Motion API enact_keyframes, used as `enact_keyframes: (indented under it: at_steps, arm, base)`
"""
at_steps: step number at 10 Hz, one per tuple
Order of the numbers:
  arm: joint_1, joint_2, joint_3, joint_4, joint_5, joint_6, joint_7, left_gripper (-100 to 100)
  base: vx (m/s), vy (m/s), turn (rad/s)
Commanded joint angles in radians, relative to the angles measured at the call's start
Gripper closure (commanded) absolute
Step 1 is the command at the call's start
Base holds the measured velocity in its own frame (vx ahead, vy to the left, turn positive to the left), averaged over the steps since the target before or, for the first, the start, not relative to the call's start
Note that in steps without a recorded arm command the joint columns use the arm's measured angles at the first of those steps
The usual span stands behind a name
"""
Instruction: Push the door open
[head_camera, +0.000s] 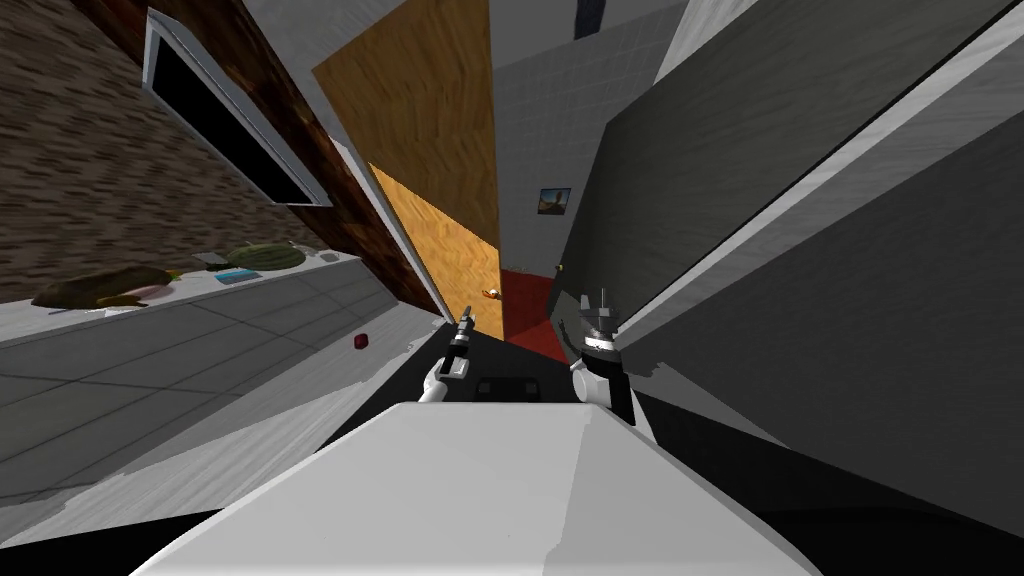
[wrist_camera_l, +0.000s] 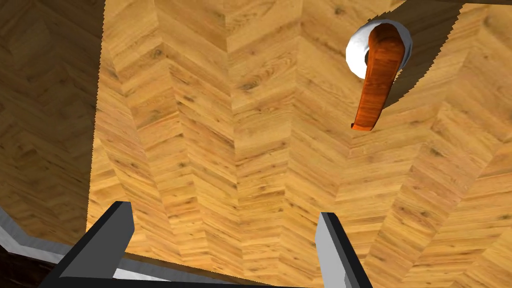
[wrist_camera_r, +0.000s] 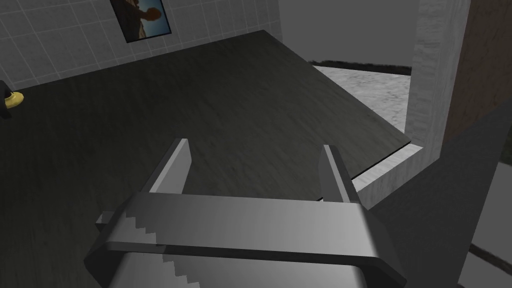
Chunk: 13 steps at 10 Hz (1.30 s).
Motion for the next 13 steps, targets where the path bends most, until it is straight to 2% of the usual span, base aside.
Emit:
enact_keyframes:
  at_steps: [1,7,8,13]
  arm:
    - [-0.009,-0.001,-0.001,0.029,0.001,-0.01,-0.001,-100]
    - [-0.074,-0.005,-0.013,0.197,0.011,-0.042,-0.003,-100]
    - [-0.074,-0.005,-0.013,0.201,0.011,-0.042,-0.003,-100]
    - [-0.119,-0.01,-0.021,0.318,0.017,-0.064,-0.004,-100]
  base:
    - [0.04,0.073,-0.042]
    - [0.042,0.079,-0.144]
    - [0.034,0.055,-0.029]
    - [0.033,0.074,-0.117]
